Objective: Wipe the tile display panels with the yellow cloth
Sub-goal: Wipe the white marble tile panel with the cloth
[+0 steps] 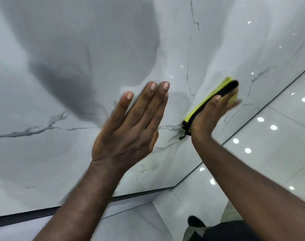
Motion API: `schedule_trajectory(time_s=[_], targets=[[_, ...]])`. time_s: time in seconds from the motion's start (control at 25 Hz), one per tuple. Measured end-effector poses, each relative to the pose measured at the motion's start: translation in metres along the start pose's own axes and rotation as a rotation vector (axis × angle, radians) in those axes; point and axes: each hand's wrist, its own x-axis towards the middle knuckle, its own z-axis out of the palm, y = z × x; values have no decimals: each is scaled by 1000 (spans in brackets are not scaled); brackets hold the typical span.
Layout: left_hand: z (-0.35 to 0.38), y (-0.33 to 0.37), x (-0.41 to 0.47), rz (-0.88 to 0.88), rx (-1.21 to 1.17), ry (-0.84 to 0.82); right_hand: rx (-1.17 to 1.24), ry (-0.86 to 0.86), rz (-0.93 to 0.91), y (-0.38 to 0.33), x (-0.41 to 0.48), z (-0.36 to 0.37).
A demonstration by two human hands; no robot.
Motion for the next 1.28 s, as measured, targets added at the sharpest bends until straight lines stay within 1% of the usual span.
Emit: schedule_trajectory(time_s=[0.04, 0.12, 0.16, 0.24, 0.28, 0.36, 0.4, 0.48, 0.52, 0.56, 0.64, 0.68, 0.76, 0.8, 0.88, 0.92, 0.96, 1.04, 1.08, 1.16, 1.2, 1.24, 1.28], targets=[[1, 0, 0, 14, 20, -18, -11, -6, 102, 10, -2, -5], [4, 0, 1, 27, 43, -37, -68, -81, 23, 40, -10, -16], [4, 0, 1, 23, 41, -42, -102, -115, 17, 58, -12, -22], [2, 2, 0, 9, 55, -43, -56, -90, 219, 70, -15, -25], [2, 1, 0, 8, 70, -43, -60, -77, 275, 76, -15, -26], [3, 1, 1, 11, 75, -51, -78, -122, 205, 81, -16, -28], [3, 0, 0, 12, 70, -51, -82, -133, 212, 87, -13, -30], [2, 2, 0, 6, 62, -46, -26, -79, 363, 86, -7, -30], [2, 3, 0, 5, 61, -40, -22, -53, 410, 79, -7, -30], [3, 3, 0, 5, 57, -31, -31, -75, 368, 76, -8, -29], [6, 3, 2, 2, 34, -6, -48, -125, 198, 73, -9, -28], [7, 3, 2, -4, 27, 7, -25, -115, 201, 71, -8, -28], [5, 5, 2, -16, 36, 22, 6, -60, 345, 54, -5, -26], [4, 5, 2, -20, 36, 20, -14, -57, 362, 42, -5, -24], [3, 3, 0, -39, 24, 14, -80, -134, 128, 14, -8, -21], [2, 2, 0, -46, 18, 11, -95, -143, 12, 0, -7, -19], [1, 1, 0, -61, -4, 4, -79, -131, -14, -12, -4, -17], [-7, 1, 1, -156, -97, 6, -16, -97, 134, -45, 0, -12], [-13, 1, 1, -226, -153, 16, -16, -107, 102, -66, -4, -11], [-22, -2, -2, -319, -219, 32, -52, -221, -259, -96, -23, -7], [-25, -7, -4, -330, -228, 44, -84, -252, -435, -107, -28, -6], [-27, -14, -7, -331, -237, 53, -114, -250, -523, -113, -25, -3], [-27, -21, -10, -321, -253, 58, -98, -217, -446, -118, -18, 2]])
